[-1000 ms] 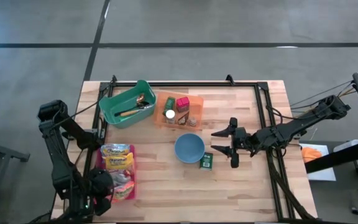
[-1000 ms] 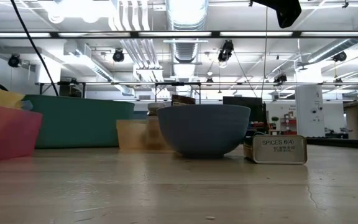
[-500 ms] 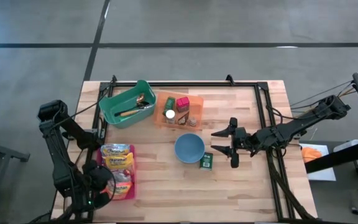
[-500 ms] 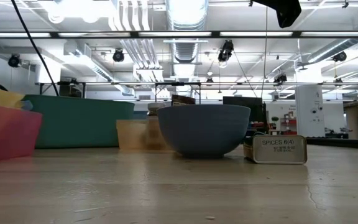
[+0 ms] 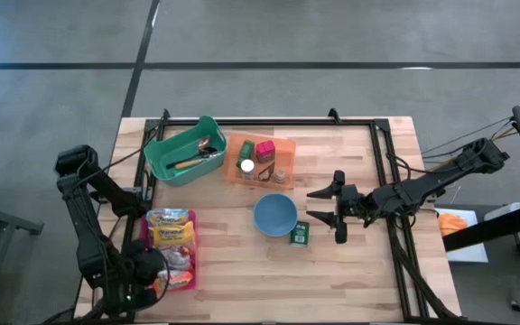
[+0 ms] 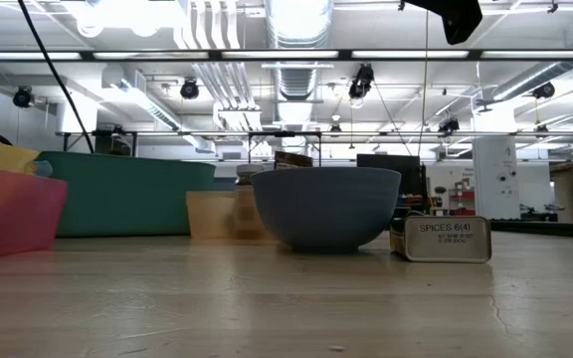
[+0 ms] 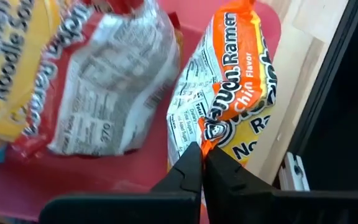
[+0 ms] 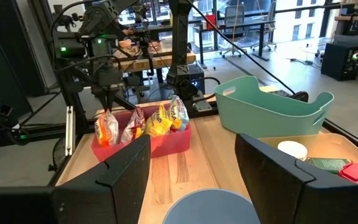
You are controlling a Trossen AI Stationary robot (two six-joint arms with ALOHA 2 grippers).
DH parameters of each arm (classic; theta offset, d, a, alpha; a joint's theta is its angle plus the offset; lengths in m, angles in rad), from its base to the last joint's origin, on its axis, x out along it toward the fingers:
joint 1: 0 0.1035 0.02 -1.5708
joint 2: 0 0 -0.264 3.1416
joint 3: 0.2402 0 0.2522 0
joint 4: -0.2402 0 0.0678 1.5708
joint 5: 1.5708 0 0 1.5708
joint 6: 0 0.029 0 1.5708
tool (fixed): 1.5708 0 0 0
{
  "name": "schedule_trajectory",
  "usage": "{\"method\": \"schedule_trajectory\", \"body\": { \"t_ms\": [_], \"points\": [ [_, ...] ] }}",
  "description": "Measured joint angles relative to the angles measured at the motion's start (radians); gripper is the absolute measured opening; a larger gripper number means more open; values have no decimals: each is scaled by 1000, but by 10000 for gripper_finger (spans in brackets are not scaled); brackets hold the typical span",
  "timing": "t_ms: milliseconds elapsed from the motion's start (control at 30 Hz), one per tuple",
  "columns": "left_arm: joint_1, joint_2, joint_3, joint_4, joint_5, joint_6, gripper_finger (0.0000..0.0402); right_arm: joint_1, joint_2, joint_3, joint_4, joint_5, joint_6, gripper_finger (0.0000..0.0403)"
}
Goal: Pick & Place Food Item
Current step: Put the orange noodle pack into the pink bin, then put the green spice can into the orange bin
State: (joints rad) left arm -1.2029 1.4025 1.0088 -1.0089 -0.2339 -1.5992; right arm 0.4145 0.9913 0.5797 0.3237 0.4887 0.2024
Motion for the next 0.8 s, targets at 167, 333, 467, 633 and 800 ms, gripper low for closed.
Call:
{"method": "schedule_trajectory", "body": {
  "t_ms": [167,333,467,633,800],
  "points": [
    [15,0,0,-38,-51,3,39,0,0,0,0,0,0,231],
    [24,0,-16,-36,-57,3,110,0,0,0,0,0,-5,231],
    [25,0,-39,-20,-33,3,166,0,0,0,0,0,-4,231],
    [28,0,-31,-23,61,3,208,0,0,0,0,0,-4,231],
    [27,0,19,-57,62,3,220,0,0,0,1,0,-4,231]
  ]
}}
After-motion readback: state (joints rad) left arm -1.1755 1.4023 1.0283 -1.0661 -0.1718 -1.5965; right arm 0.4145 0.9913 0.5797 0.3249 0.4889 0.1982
